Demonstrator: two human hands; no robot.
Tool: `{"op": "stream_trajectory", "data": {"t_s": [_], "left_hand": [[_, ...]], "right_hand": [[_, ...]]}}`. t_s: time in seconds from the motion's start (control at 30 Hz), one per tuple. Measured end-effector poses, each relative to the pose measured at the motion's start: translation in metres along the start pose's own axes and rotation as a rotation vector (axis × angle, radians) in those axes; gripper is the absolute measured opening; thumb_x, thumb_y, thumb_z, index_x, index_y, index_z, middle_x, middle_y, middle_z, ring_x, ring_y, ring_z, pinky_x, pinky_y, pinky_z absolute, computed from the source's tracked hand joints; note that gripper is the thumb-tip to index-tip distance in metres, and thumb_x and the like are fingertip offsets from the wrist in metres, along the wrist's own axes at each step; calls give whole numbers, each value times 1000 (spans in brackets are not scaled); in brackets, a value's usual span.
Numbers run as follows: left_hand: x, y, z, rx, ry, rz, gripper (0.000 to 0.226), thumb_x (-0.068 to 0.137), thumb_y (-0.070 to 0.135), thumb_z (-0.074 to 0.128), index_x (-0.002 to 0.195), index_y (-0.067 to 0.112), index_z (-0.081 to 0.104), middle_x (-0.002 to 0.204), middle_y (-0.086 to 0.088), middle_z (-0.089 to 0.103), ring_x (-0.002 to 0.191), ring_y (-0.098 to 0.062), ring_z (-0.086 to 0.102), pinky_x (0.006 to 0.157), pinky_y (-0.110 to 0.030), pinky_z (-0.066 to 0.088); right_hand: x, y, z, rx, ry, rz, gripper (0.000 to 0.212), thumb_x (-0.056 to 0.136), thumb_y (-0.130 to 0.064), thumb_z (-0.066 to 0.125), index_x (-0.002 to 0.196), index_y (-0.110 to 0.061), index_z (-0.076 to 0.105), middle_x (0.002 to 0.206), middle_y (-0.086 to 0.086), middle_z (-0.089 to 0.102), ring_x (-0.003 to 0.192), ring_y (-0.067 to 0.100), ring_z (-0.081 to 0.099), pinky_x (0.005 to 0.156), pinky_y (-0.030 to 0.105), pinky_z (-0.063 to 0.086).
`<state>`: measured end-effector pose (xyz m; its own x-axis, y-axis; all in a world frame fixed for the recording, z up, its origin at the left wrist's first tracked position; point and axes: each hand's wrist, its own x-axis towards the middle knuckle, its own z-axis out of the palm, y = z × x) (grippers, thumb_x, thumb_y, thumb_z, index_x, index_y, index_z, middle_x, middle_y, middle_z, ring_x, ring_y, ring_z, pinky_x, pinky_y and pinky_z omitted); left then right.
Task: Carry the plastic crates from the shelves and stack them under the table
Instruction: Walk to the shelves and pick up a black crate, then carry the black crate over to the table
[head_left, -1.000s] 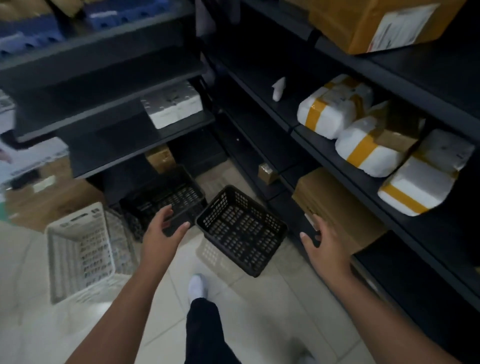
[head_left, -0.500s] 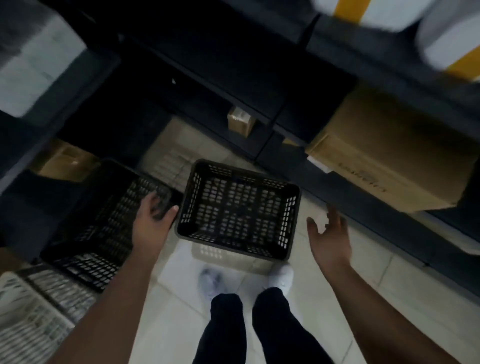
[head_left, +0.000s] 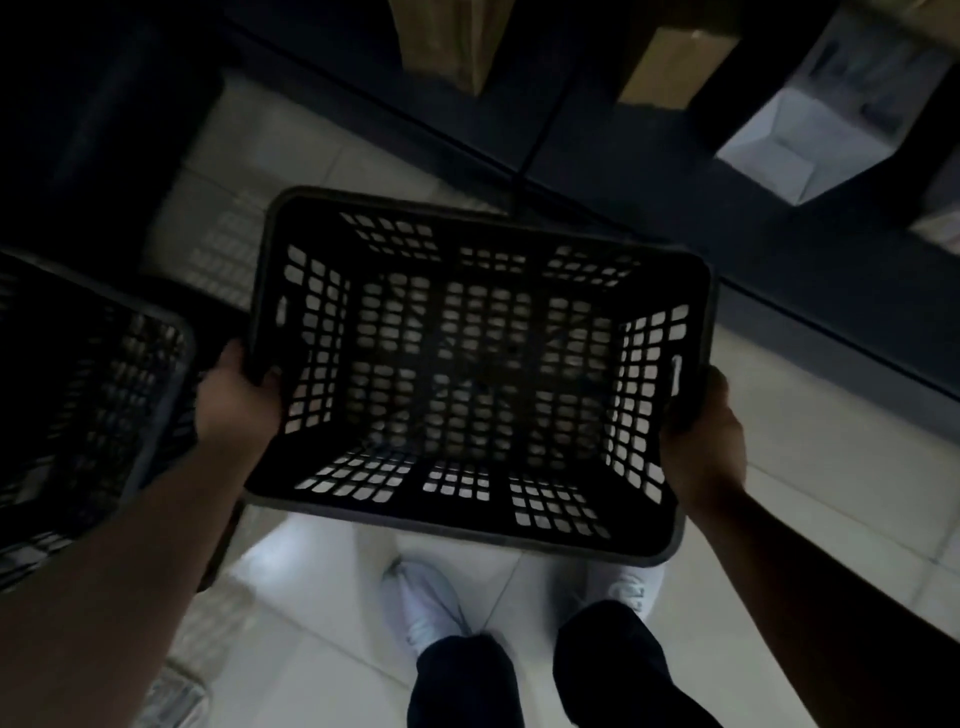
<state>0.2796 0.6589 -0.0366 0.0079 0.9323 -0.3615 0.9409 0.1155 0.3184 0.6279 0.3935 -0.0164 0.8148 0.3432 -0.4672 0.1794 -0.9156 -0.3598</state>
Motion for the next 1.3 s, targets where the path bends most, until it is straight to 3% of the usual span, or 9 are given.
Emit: {"op": "stream_trajectory", "data": {"t_s": [0.23,0.43,0.7,0.8,0.87,0.93,1.13,1.2,1.3], "left_hand": [[-29,18,-51,13,29,16,30,93,18,63,116,-1,58,110,-34,65,103,-52,60,81,-51,48],[-77,63,-168,-127,-2,23,24,94,22,62,113,6,62,109,-24,69,102,-42,64,85,-48,52],[-171,163,-368,-111,-50,341,16,94,22,64,109,19,67,105,-7,71,98,-28,64,85,-34,50],[-211,199,-419,-75,-34,513,13,91,29,67,103,32,64,95,8,69,89,-20,64,78,-16,49],[-231,217,-436,-79,-55,553,13,89,37,67,101,35,63,92,9,71,87,-21,66,82,-24,52],[-268,245,-444,-63,-76,616,12,86,45,66,97,42,61,84,15,69,81,-18,67,71,-32,53],[-404,326,-437,-12,-222,862,18,84,29,74,89,43,63,79,20,64,74,-12,57,66,-7,39],[-455,358,-425,-3,-272,954,16,85,25,75,87,38,66,76,17,62,71,-13,53,65,-9,39],[-538,406,-398,43,-375,1092,10,88,22,72,91,29,67,75,15,61,72,-19,56,59,-32,41]], "right_hand": [[-31,-29,-50,7,92,-50,31,93,-22,43,123,-14,46,106,16,67,89,40,64,68,39,46],[-88,-65,-160,25,157,-74,34,94,-28,43,127,-19,46,105,13,68,88,39,64,71,41,47],[-208,-80,-351,145,270,48,31,95,-21,45,126,-19,48,103,16,69,88,40,64,71,42,49],[-278,-50,-419,235,384,61,31,95,-16,48,126,-16,48,97,15,69,82,39,64,64,35,42],[-317,-27,-443,286,433,94,34,95,-13,49,128,-15,48,98,17,69,83,41,64,63,36,41],[-364,7,-472,352,496,169,37,95,-13,50,131,-14,48,101,20,69,87,44,64,67,43,48],[-508,117,-530,496,740,418,34,95,-18,52,127,-26,48,101,12,71,87,40,64,66,41,47],[-549,154,-540,506,827,495,32,95,-17,52,126,-26,48,99,11,70,86,39,65,64,37,41],[-604,211,-556,550,928,643,33,95,-16,52,128,-23,50,101,12,70,89,41,64,66,38,40]]}}
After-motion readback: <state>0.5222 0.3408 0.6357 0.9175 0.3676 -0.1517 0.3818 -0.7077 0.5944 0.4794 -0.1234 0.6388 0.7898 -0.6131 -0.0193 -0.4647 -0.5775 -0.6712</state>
